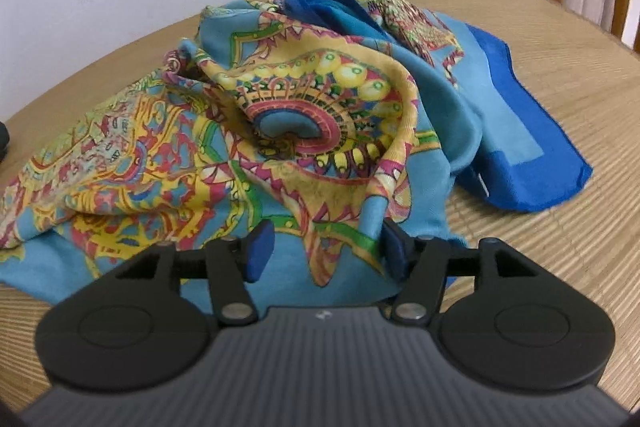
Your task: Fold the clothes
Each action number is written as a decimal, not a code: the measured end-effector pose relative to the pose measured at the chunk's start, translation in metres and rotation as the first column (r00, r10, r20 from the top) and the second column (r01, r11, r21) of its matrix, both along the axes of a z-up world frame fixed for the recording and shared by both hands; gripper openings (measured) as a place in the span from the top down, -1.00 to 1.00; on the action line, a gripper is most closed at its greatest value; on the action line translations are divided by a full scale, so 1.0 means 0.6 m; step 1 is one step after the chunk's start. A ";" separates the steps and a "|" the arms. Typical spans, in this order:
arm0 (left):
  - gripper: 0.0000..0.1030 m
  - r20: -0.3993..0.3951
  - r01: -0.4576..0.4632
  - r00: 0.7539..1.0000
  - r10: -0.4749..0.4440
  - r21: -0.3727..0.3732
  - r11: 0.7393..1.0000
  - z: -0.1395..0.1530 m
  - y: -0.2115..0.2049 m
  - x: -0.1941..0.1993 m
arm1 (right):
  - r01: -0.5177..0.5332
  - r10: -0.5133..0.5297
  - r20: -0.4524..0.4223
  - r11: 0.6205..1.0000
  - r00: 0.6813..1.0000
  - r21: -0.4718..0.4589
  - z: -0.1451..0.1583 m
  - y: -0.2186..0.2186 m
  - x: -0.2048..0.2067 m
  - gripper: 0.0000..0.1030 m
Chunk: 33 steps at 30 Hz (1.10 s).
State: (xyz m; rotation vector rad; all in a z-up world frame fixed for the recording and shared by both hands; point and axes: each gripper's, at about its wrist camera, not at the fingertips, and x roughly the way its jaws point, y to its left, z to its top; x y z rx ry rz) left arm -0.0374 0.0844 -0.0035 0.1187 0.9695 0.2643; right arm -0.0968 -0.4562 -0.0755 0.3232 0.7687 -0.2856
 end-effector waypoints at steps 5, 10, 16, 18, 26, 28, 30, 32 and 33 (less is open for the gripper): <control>-0.41 -0.016 0.071 0.997 -0.070 0.070 0.995 -0.030 -0.013 0.010 | 0.060 -0.060 -0.014 0.997 0.998 0.038 -0.006 0.002 -0.004 -0.18; -0.57 0.016 0.097 0.995 -0.096 -0.005 0.995 -0.048 0.010 0.031 | 0.079 -0.079 -0.004 0.996 0.997 0.032 -0.002 0.012 -0.018 -0.16; 0.22 0.079 0.172 0.984 -0.158 -0.232 0.958 -0.047 0.015 0.040 | 0.149 -0.151 0.011 0.984 0.988 0.099 -0.004 0.013 -0.040 -0.15; 0.88 0.098 0.173 0.984 -0.149 -0.309 0.935 -0.044 0.013 0.037 | 0.185 -0.191 0.026 0.971 0.981 0.149 -0.009 0.006 -0.043 -0.17; 0.92 0.238 0.100 0.971 0.037 -0.535 0.839 0.024 0.077 0.005 | 0.285 -0.300 0.101 0.949 0.949 0.138 -0.018 -0.022 -0.003 -0.37; 0.91 0.264 0.098 0.963 0.055 -0.534 0.840 0.045 0.089 -0.009 | 0.331 -0.341 0.116 0.939 0.933 0.097 -0.014 -0.031 -0.001 -0.37; 0.89 0.264 0.100 0.964 0.042 -0.502 0.859 0.055 0.091 -0.023 | 0.385 -0.389 0.133 0.921 0.912 0.057 -0.011 -0.043 -0.006 -0.37; 0.80 0.225 0.089 0.974 0.019 -0.461 0.883 0.046 0.085 -0.029 | 0.401 -0.403 0.136 0.915 0.905 0.042 -0.016 -0.055 -0.008 -0.37; 0.76 0.199 0.078 0.980 0.014 -0.446 0.892 0.040 0.084 -0.031 | 0.395 -0.398 0.125 0.917 0.909 0.047 -0.021 -0.061 -0.006 -0.37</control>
